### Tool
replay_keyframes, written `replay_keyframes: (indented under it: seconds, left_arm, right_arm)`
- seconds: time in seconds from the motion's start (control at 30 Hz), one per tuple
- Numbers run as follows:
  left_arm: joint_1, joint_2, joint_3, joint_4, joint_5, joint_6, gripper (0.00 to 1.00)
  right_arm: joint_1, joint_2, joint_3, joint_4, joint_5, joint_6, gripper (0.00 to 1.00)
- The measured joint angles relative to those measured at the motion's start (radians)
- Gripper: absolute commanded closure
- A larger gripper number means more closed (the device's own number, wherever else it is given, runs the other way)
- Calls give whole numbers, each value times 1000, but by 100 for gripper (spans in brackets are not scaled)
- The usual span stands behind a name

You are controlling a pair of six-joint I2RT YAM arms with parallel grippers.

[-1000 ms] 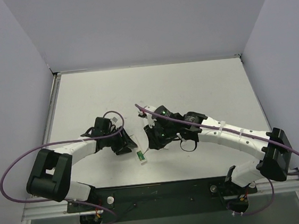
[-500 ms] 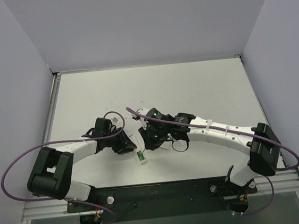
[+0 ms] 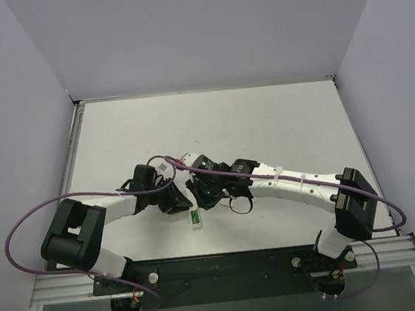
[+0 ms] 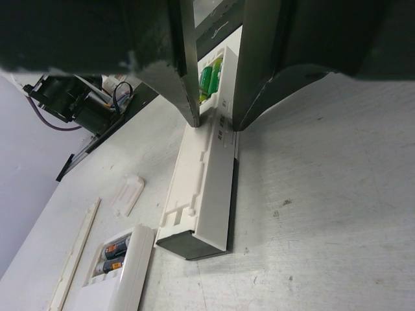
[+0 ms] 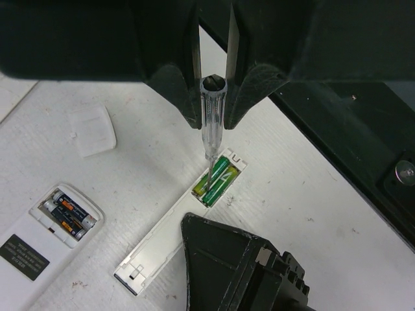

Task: Unload the batteries from the remote control

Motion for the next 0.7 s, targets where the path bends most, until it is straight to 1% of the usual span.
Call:
replay_keyframes:
  seconds: [0.13,0.23,0.5,0.7]
  left_arm:
    - [0,0,-5,10,7,-6,68]
    - [0,0,-5,10,8,-14,69]
    - [-13,-38,-21,-8,-20,-19,70]
    - [-13,-35,-24,1,-19,-20,72]
  right_arm:
    - [21,5,9,-6,36,0,100]
    - [32,14,25,-23,64,9,100]
    - [74,102,143,-114,155,59,100]
    - [110,156,214,-154,216,60,100]
